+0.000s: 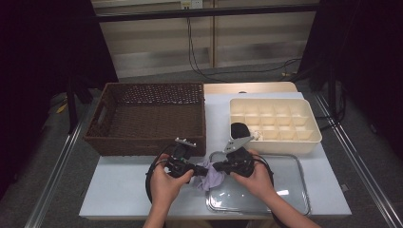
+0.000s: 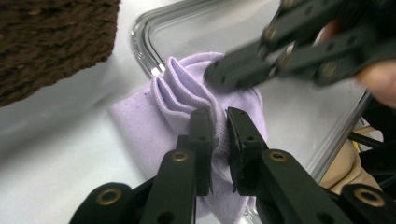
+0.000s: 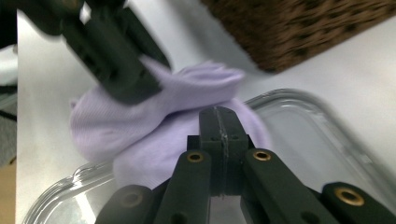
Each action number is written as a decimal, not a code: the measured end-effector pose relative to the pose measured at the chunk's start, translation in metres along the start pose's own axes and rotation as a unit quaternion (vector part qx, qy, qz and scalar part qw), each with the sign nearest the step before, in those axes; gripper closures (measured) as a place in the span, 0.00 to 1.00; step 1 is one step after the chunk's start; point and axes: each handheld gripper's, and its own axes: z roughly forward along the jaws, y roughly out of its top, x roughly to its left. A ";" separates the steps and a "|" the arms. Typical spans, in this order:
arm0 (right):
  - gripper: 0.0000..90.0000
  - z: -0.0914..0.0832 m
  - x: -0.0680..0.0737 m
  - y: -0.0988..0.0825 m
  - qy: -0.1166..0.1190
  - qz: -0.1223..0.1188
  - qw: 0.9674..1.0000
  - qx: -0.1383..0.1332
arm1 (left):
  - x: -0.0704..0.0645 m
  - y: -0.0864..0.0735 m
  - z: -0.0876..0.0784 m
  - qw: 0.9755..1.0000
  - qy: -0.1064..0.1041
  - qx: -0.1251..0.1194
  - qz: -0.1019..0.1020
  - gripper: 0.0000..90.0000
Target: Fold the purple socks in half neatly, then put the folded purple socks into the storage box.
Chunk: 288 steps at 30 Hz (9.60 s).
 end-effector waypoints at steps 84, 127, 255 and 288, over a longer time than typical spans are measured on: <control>1.00 0.002 0.018 -0.004 0.008 -0.041 0.999 0.008 | 0.014 -0.026 0.016 0.999 0.041 -0.023 -0.011 0.59; 1.00 0.045 0.038 0.015 0.024 -0.046 0.999 0.010 | 0.020 -0.027 -0.026 0.998 0.027 -0.005 -0.058 0.93; 0.57 0.038 -0.001 0.014 0.041 0.231 0.972 -0.027 | 0.005 -0.037 -0.001 0.998 0.054 -0.011 -0.009 0.75; 0.91 -0.011 -0.018 0.019 0.053 0.198 0.979 -0.019 | 0.040 -0.044 -0.003 0.981 0.172 -0.081 0.034 0.03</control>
